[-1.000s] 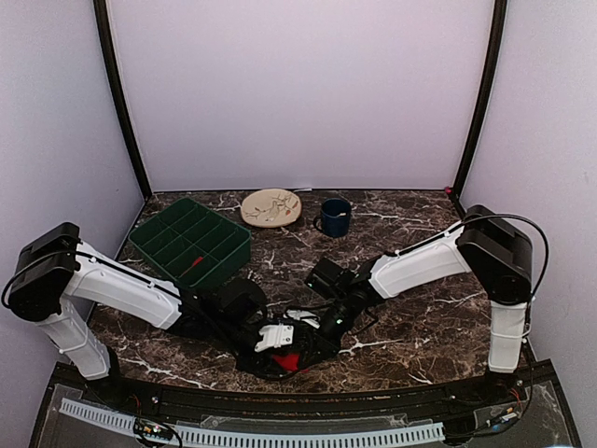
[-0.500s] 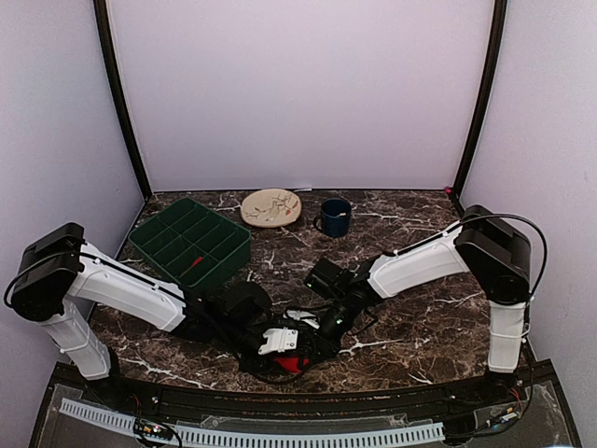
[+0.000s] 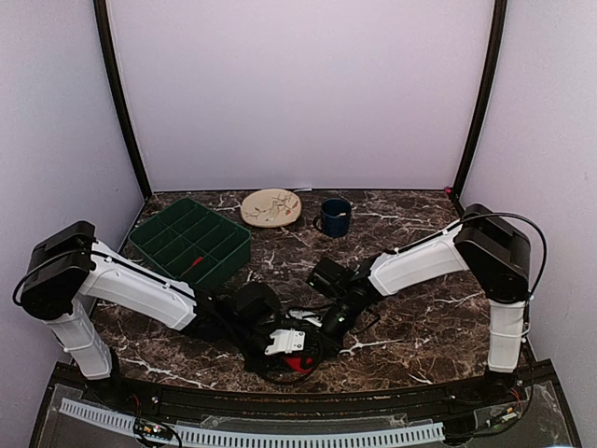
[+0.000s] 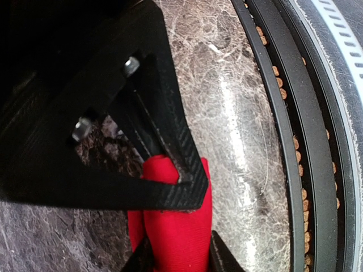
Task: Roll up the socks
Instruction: Roll the sock at the center of the board.
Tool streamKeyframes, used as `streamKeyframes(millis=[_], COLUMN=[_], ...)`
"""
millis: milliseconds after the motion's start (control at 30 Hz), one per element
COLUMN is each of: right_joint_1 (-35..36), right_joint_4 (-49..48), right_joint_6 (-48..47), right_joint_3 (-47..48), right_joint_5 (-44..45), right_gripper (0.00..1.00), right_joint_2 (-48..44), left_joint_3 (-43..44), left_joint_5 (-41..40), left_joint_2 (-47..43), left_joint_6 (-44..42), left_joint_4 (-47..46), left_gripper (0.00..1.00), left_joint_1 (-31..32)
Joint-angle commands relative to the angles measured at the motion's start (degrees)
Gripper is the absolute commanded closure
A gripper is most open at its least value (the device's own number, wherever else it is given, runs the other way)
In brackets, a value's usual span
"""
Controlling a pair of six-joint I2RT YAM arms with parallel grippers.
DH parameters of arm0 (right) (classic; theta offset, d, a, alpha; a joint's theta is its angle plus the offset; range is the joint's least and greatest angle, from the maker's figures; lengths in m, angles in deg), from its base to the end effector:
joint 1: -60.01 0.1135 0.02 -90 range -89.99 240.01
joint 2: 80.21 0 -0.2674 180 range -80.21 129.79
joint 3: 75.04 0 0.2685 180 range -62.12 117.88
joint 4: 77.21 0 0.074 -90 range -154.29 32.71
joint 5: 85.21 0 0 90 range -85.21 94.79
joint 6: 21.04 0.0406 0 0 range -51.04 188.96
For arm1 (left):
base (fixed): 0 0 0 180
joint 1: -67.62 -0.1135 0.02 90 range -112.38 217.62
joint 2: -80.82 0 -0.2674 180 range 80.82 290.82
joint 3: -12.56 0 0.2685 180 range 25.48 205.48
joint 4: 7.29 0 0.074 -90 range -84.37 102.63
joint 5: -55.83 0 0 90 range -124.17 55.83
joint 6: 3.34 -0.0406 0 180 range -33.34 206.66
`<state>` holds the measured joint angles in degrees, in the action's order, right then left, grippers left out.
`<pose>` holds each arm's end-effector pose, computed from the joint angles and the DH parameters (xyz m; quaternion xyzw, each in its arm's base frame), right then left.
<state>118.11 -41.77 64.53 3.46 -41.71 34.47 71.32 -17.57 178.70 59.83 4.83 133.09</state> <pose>0.1761 0.3386 0.1012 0.5246 -0.7426 -0.4140 0.0450 0.1288 -0.3102 0.1209 0.7064 0.6121 -0.2371 0.2648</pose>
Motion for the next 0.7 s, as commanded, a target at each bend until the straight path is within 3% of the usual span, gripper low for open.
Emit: streamKeyframes(millis=[0,167,433,667], right_joint_1=[1.2,1.1,-0.4,-1.9], right_joint_4=[0.2,0.1,-2.9,-6.9], right_joint_6=[-1.9,-1.6,0.8,3.7], right_joint_3=[0.1,0.1,-2.3,-6.7], right_joint_5=[1.4,1.2,-0.3,-0.8], right_gripper=[0.98,0.96,0.73,0.70], right_joint_2=[1.9,2.0,0.8,-2.2], left_joint_3=[1.9,3.6,4.2,4.4], left_joint_5=[-0.9,-0.8,-1.2,-1.9], left_joint_2=[1.9,3.4,3.8,4.1], left_joint_6=[-0.9,-0.6,1.5,5.2], left_joint_4=[2.8,5.0,6.6,7.3], left_gripper=[0.74,0.83,0.87,0.90], left_joint_1=[0.1,0.2,0.2,0.2])
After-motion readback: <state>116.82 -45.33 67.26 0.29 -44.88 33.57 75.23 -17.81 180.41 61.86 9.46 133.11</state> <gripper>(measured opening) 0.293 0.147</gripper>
